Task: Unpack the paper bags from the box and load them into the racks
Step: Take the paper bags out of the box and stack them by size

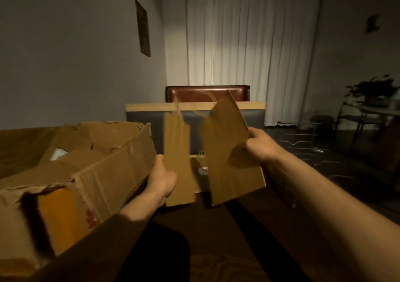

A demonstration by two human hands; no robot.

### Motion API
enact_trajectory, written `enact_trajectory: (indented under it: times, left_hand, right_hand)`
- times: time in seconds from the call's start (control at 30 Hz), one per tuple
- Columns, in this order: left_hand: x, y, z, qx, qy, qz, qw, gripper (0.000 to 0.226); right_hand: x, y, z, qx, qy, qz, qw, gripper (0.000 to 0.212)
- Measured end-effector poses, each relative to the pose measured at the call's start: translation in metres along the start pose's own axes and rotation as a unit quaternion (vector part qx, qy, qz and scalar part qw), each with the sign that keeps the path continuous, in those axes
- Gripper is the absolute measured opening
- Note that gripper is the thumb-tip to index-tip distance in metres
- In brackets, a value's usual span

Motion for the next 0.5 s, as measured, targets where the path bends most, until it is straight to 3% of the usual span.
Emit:
enact_trajectory:
  times: [0.07,0.17,0.23,0.33,0.43,0.5]
  left_hand:
    - [-0.005,-0.001,0.03,-0.026,-0.07,-0.005,0.997,0.031]
    - [-0.025,-0.003,0.069,-0.228,-0.154,-0.042,0.961,0.029]
    - [-0.033,-0.016,0.081,-0.338,-0.161,-0.094,0.923,0.032]
    - [-0.035,-0.027,0.079,-0.413,-0.148,-0.111,0.892,0.039]
    - [-0.033,-0.047,0.073,-0.337,-0.108,-0.12,0.928,0.019]
    - [-0.034,-0.054,0.071,-0.311,-0.119,-0.099,0.938,0.018]
  right_hand:
    - [-0.005,0.002,0.005,-0.05,-0.005,-0.004,0.999,0.027]
    - [-0.011,0.017,0.055,-0.125,-0.109,0.006,0.986,0.054]
    - [-0.008,0.033,0.077,-0.187,-0.119,-0.04,0.974,0.048]
    - [-0.008,0.053,0.087,-0.257,-0.121,-0.117,0.952,0.036]
    - [-0.01,0.068,0.094,-0.225,-0.149,-0.135,0.953,0.038]
    - [-0.01,0.082,0.098,-0.232,-0.151,-0.12,0.953,0.04]
Point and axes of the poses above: each hand's wrist, its own x-axis towards the middle knuckle, its own z-axis out of the palm, y = z × x, the point moved 8 cm from there along x, towards the middle knuckle, and after that the axes turned 6 degrees about -y, right-handed, at the moved point
